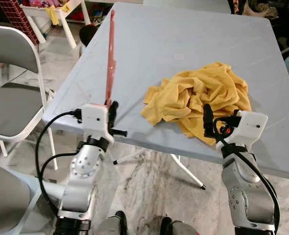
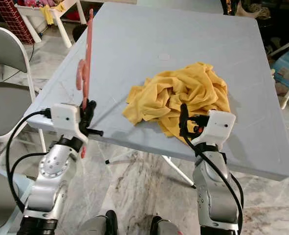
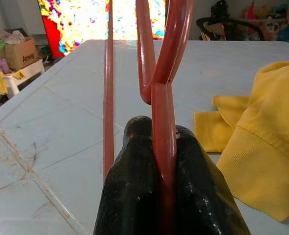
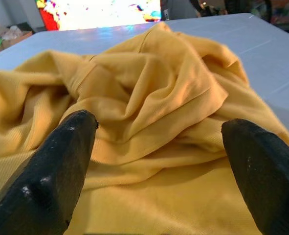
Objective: Hang hanger
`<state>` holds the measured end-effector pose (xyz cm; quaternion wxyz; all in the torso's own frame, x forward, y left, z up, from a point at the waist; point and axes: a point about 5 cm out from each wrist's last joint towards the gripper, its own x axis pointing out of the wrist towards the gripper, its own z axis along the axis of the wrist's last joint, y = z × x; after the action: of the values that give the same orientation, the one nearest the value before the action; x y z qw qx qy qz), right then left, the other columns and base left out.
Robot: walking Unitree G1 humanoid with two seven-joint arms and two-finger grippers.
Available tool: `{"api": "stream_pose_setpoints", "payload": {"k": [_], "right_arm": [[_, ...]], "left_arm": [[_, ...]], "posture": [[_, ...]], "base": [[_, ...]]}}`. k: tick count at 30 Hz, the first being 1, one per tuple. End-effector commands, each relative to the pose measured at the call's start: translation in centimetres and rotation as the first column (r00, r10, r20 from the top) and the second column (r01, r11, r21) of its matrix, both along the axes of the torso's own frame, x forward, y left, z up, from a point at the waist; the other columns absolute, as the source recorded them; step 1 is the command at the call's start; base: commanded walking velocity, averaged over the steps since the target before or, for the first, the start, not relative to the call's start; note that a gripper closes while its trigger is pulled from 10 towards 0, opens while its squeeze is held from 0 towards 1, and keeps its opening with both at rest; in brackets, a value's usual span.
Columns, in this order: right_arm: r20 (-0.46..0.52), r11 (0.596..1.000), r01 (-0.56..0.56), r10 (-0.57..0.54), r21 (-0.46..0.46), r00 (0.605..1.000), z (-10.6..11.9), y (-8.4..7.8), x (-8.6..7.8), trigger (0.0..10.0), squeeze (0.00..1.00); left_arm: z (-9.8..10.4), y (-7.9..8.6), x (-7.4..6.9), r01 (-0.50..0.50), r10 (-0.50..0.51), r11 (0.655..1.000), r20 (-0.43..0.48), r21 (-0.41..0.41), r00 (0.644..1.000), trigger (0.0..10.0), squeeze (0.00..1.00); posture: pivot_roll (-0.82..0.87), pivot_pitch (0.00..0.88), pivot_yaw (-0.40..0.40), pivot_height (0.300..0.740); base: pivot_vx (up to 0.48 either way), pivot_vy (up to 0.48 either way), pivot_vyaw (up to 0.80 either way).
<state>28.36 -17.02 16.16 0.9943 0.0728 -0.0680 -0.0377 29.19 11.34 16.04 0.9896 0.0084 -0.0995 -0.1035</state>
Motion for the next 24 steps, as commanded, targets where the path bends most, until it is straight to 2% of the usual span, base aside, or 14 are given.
{"api": "stream_pose_setpoints", "payload": {"k": [1, 5, 19, 24], "right_arm": [[0.006, 1.000, 0.008, -0.008, 0.005, 1.000, 0.35, -0.01, 0.11, 10.0, 0.00], [0.007, 1.000, 0.011, -0.011, 0.001, 1.000, 0.29, -0.14, 0.18, 10.0, 0.00], [0.013, 1.000, 0.028, -0.028, 0.013, 1.000, 0.31, -0.26, 0.50, 10.0, 0.00], [0.015, 0.999, 0.029, -0.030, 0.017, 0.999, 0.32, -0.27, 0.67, 10.0, 0.00]], "left_arm": [[-0.47, 0.36, -0.06, -0.007, 0.007, 1.000, -0.017, 0.022, 1.000, 10.0, 0.00], [-1.13, 0.77, 0.07, -0.015, 0.016, 0.999, -0.047, 0.029, 0.999, 10.0, 0.00], [-1.20, 0.65, 0.70, -0.009, 0.012, 0.999, -0.058, 0.048, 0.998, 10.0, 0.00], [-1.03, 0.93, 0.80, -0.021, 0.024, 0.998, -0.057, 0.052, 0.998, 10.0, 0.00]], "posture": [[-0.04, 0.192, 0.012, 0.740], [-0.05, 0.187, 0.024, 0.740], [-0.05, 0.169, 0.037, 0.740], [-0.04, 0.171, 0.035, 0.740]], "base": [[0.000, 0.000, 0.00], [0.000, 0.000, -0.61], [0.000, 0.000, -0.73], [0.000, 0.000, 0.00]]}}
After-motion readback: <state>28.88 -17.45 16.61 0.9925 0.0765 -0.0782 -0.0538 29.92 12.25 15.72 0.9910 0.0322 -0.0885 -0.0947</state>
